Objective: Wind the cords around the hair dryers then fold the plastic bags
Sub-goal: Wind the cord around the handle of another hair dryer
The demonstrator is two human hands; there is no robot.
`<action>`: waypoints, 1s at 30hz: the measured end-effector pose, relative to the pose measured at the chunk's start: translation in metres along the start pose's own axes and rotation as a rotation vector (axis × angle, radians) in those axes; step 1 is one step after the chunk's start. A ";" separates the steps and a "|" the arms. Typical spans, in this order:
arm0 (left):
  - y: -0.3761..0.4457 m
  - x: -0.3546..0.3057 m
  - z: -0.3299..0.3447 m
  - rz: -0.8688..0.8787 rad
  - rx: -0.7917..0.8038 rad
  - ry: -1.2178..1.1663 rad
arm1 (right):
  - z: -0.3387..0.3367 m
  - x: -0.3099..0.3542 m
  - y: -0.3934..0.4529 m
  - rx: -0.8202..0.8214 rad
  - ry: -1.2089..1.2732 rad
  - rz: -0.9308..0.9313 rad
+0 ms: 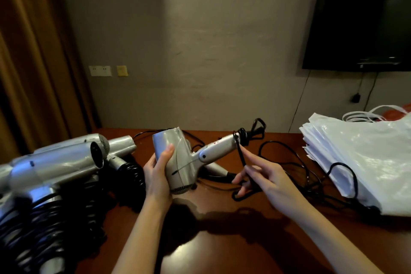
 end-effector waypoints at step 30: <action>-0.011 -0.003 -0.006 -0.344 0.461 0.026 | -0.047 -0.007 -0.006 0.148 -0.490 -0.093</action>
Point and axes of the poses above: each hand's wrist, its own y-axis towards the middle knuckle, its own z-axis out of the palm, x = y × z, the point moved 1 cm from there along y, towards the middle knuckle, and after that the axes turned 12 degrees about y, right-handed, at the moved point
